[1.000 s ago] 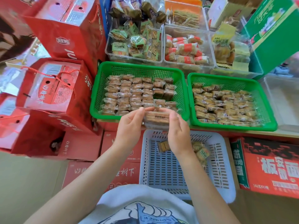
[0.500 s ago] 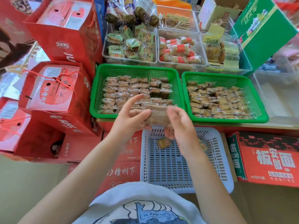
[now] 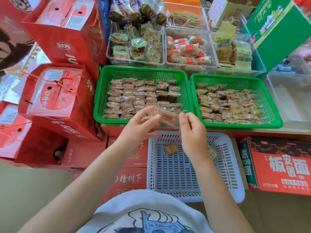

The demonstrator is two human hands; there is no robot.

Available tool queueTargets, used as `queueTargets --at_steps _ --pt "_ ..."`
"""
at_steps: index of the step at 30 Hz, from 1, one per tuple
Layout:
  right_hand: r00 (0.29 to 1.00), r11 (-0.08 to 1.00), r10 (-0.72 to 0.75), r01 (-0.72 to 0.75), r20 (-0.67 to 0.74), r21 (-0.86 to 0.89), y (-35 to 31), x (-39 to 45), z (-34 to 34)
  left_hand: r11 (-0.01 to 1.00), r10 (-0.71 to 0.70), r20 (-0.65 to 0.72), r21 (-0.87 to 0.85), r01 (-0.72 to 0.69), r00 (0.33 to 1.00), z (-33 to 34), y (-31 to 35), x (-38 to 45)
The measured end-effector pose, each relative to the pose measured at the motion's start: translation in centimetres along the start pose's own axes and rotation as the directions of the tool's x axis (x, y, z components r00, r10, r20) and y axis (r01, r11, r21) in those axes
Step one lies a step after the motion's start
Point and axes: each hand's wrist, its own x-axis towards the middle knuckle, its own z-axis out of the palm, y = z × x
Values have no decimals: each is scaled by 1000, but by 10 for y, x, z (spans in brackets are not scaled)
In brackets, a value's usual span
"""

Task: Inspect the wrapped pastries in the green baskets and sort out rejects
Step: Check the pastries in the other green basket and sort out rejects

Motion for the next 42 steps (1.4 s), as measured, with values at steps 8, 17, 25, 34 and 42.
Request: queueTargets --at_steps 8,17,25,34,42 --pt "994 996 75 -79 75 51 14 21 11 995 70 -301 88 -46 951 5 -9 30" --pt "969 973 101 -50 224 -223 49 64 24 997 -77 -442 -5 83 894 -3 -26 95" --pt "994 940 86 -58 67 -336 88 144 28 458 166 -158 887 67 973 -36 -67 169" --pt "933 839 217 -28 287 -543 122 219 70 54 61 -80 996 77 995 -41 -76 183" --pt "874 777 282 34 396 -628 151 225 84 -4 79 -69 998 70 994 -42 -82 185"
